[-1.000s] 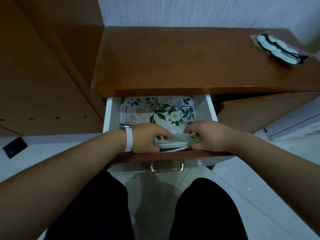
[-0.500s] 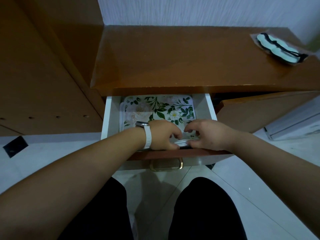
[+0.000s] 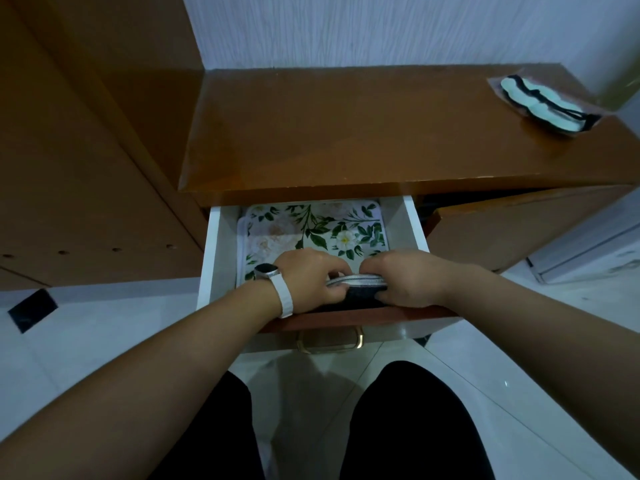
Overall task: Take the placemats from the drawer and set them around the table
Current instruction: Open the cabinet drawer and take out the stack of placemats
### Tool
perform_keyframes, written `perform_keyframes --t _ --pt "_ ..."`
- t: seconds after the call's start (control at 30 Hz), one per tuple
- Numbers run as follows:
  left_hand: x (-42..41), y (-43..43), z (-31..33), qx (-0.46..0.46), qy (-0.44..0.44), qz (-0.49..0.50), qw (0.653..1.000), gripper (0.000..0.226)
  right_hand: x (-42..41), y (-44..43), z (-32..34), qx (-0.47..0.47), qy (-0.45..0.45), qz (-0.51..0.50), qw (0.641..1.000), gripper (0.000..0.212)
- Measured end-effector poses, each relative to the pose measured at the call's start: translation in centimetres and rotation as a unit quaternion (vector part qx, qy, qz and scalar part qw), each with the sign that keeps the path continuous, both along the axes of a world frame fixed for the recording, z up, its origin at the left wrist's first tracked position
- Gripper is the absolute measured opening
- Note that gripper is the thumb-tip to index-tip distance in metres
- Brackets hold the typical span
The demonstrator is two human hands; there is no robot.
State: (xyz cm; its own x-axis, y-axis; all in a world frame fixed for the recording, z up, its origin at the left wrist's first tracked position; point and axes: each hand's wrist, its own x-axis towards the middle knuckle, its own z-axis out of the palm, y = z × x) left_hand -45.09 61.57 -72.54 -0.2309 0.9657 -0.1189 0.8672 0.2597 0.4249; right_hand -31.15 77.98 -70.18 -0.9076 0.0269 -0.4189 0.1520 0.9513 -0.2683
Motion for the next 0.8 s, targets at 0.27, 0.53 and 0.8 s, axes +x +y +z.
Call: perform_keyframes --t 0.27,0.53,0.8 --pt "-2.2 -3.2 1.6 -0.07 -0.021 0.038 0.997 0.031 1.3 0.3 0.4 -0.031 0.146 -0.046 0.988 0.013" --pt "-2.2 -7.6 4.1 0.035 -0.007 0.117 0.992 0.016 2.3 -0.5 3.9 -0.06 0.243 -0.088 0.964 0.022" --pt "2.1 -10.2 10.3 0.129 0.044 0.117 0.984 0.017 6.7 -3.1 8.0 -0.124 0.306 -0.094 0.939 0.015"
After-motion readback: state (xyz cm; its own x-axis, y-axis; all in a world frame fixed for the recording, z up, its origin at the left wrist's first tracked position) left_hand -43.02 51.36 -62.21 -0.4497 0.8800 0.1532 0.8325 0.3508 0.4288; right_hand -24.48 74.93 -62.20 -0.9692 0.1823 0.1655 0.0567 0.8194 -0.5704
